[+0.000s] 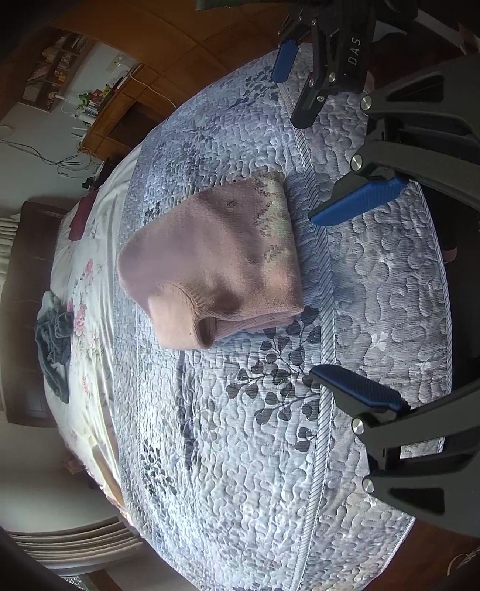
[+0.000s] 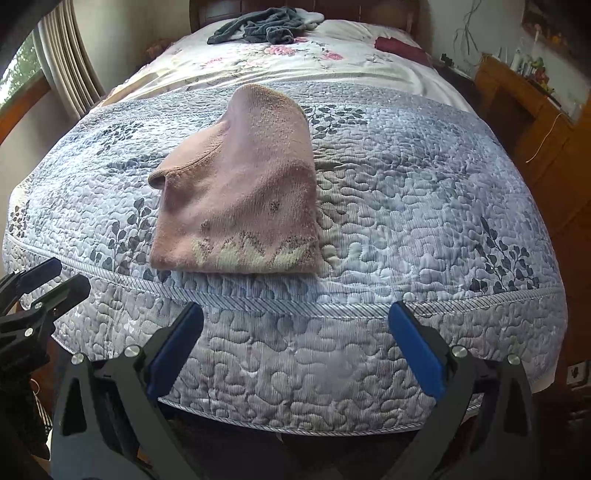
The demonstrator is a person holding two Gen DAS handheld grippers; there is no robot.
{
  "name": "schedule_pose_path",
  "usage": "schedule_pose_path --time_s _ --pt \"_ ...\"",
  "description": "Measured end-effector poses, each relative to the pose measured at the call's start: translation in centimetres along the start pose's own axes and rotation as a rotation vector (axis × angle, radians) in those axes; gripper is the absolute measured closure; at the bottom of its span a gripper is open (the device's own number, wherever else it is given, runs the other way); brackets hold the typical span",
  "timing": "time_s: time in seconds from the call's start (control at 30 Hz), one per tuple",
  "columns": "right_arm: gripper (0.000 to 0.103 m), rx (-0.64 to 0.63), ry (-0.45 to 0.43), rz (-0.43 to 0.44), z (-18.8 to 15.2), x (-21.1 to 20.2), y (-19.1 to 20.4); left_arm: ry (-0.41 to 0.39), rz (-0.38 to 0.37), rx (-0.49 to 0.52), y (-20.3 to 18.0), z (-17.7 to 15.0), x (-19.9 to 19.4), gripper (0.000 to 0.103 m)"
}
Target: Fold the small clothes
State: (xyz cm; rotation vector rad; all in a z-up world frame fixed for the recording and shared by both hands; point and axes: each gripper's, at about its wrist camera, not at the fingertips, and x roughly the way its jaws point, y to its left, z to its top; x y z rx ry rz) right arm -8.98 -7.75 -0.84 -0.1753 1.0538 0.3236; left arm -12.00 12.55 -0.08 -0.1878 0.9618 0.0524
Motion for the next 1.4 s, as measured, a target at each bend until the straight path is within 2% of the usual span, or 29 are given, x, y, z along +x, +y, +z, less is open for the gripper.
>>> schedule_pose_path --time_s 0.67,1.0,1.4 --pt "0.003 0.006 0.011 0.000 0.6 1.0 -1.0 0.021 0.013 0.006 0.0 -0.2 1.1 0.025" --pt "0.003 0.022 -0.017 -0.043 0.7 1.0 -1.6 0.023 0.014 0.008 0.0 -0.2 1.2 0.025" --pt "0.003 0.037 0.005 -0.052 0.9 1.5 -2.1 0.026 0.012 0.009 0.2 -0.2 1.5 0.025"
